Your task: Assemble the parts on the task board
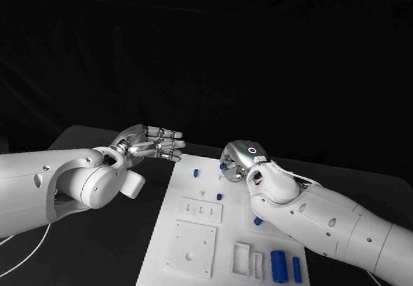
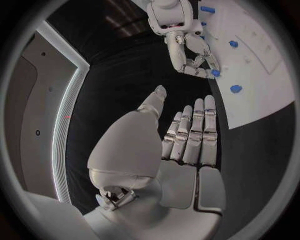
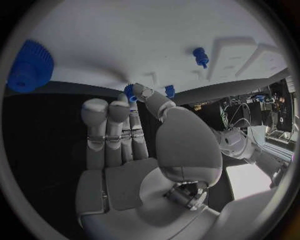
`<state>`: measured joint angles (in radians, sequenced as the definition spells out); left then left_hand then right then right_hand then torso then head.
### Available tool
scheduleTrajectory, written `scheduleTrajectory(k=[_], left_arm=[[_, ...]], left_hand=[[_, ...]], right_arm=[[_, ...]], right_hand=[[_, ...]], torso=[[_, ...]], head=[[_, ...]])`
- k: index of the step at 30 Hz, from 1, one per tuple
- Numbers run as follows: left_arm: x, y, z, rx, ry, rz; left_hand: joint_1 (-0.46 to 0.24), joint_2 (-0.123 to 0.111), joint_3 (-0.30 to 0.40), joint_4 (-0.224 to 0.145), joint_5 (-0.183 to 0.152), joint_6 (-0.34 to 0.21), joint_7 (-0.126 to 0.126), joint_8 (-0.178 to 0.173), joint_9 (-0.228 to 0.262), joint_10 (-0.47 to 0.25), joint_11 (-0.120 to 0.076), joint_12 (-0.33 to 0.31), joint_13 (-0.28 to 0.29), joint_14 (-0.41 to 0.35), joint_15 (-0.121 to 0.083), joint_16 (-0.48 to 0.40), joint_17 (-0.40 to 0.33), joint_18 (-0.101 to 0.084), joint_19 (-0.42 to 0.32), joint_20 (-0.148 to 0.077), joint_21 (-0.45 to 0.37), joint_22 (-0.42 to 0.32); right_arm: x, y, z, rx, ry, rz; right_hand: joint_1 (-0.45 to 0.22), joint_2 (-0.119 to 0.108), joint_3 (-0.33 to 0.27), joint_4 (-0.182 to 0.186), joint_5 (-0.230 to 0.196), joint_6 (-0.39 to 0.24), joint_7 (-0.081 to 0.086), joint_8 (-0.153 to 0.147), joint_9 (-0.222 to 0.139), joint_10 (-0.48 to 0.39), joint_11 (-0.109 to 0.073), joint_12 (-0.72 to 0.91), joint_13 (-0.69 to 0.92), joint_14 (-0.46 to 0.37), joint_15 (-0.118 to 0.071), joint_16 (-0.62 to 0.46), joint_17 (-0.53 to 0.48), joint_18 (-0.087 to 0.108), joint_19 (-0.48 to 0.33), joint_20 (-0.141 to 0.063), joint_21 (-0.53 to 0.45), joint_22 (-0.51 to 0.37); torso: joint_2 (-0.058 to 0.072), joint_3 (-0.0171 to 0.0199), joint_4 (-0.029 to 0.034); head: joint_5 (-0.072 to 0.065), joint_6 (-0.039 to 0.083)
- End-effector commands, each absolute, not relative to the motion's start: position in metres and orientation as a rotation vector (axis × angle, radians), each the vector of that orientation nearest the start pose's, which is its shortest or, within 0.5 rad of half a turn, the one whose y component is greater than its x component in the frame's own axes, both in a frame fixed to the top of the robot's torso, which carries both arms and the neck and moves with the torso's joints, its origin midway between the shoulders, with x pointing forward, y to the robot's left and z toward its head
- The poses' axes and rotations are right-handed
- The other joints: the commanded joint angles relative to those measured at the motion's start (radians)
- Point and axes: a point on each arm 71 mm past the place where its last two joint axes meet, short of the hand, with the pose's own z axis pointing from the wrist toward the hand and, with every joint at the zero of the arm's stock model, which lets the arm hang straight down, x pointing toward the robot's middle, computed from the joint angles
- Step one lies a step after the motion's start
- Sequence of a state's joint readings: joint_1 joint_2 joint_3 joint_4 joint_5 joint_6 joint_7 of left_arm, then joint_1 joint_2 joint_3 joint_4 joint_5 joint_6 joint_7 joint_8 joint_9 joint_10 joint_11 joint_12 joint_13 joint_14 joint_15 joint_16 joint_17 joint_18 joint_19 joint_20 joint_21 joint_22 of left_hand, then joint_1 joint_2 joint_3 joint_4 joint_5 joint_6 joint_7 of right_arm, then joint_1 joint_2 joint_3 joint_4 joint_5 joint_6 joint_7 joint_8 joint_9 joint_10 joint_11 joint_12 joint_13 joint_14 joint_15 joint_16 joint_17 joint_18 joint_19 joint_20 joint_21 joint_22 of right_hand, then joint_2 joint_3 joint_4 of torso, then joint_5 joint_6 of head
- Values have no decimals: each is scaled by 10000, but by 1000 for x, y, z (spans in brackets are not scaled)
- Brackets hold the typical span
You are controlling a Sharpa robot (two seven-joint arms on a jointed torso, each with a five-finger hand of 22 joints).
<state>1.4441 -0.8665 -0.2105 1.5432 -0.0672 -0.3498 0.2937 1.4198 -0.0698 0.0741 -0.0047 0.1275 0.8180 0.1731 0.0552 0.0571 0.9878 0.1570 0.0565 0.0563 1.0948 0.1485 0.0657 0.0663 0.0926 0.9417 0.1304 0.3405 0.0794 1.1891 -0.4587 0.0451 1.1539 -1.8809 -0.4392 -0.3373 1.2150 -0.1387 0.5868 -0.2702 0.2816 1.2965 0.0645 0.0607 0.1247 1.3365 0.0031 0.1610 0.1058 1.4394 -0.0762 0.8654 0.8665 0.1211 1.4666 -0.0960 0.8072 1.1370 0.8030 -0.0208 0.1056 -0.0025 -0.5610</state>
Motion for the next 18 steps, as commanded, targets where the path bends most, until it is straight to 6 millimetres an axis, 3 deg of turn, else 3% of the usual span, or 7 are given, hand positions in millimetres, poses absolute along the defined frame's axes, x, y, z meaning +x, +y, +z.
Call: scheduleTrajectory(k=[1,6,13,18], left_arm=[[504,217,-123,-9210,14933,-14088],[505,216,-123,-9199,14937,-14096],[505,216,-123,-9197,14933,-14092],[505,215,-123,-9193,14938,-14095]], left_hand=[[12,-62,-11,-10,1,-53,12,25,-14,-59,-9,31,17,-66,-32,-31,-9,129,-20,15,35,-13],[12,-62,-11,-10,1,-53,12,25,-14,-59,-9,31,17,-66,-32,-31,-9,129,-20,15,35,-13],[12,-62,-11,-10,1,-53,12,25,-14,-59,-9,31,17,-66,-32,-31,-9,129,-20,15,35,-13],[12,-62,-11,-10,1,-53,12,25,-14,-59,-9,31,17,-66,-32,-31,-9,129,-20,15,35,-13]], right_arm=[[551,-113,-171,-2808,13957,3255],[553,-113,-172,-2786,14017,3223],[555,-113,-174,-2693,14080,3227],[556,-113,-175,-2605,14174,3355]], right_hand=[[57,5,23,30,25,56,-17,32,382,121,-60,-27,514,-1,-61,-62,15,59,348,-88,-37,8],[43,26,-13,35,40,23,-8,30,368,113,-52,-55,478,-1,-57,-75,24,65,370,-85,-153,88],[53,68,-63,81,-84,-155,41,20,303,8,1,-140,403,-7,-21,-75,38,80,370,-59,-237,129],[-3,17,-33,201,-624,-920,237,5,-48,-411,259,-499,17,-26,185,-93,27,137,338,106,-471,82]], torso=[[17,-4,-6],[5,-13,27],[7,-11,0],[6,-19,-1]], head=[[-21,14],[-17,8],[14,6],[13,5]])
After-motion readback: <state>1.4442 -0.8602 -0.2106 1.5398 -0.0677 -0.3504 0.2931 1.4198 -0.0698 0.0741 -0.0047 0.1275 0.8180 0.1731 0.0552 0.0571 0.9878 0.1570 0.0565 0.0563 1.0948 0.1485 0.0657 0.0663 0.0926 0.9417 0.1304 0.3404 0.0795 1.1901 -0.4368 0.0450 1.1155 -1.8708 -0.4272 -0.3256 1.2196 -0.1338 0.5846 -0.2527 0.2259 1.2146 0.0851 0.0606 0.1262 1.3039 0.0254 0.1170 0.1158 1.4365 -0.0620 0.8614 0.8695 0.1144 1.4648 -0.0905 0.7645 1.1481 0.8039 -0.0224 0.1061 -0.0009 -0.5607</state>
